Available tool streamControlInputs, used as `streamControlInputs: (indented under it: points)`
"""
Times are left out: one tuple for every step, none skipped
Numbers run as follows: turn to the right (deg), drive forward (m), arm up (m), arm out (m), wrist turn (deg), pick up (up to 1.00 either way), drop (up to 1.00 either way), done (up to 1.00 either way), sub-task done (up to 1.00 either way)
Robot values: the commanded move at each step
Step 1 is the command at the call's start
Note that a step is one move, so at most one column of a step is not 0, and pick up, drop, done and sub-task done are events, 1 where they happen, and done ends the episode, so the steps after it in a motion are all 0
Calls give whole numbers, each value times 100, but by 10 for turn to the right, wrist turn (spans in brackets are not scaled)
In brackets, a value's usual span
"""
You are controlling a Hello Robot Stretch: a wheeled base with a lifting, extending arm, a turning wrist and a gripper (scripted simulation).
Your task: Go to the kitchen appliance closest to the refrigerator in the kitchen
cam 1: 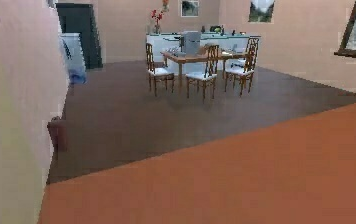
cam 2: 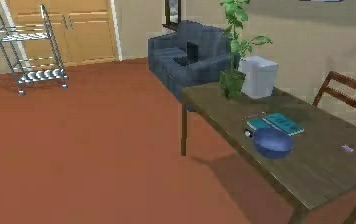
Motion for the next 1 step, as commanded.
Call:
streamControlInputs:
  points:
    - [-360, 0, 0, 0, 0, 0, 0, 0, 0]
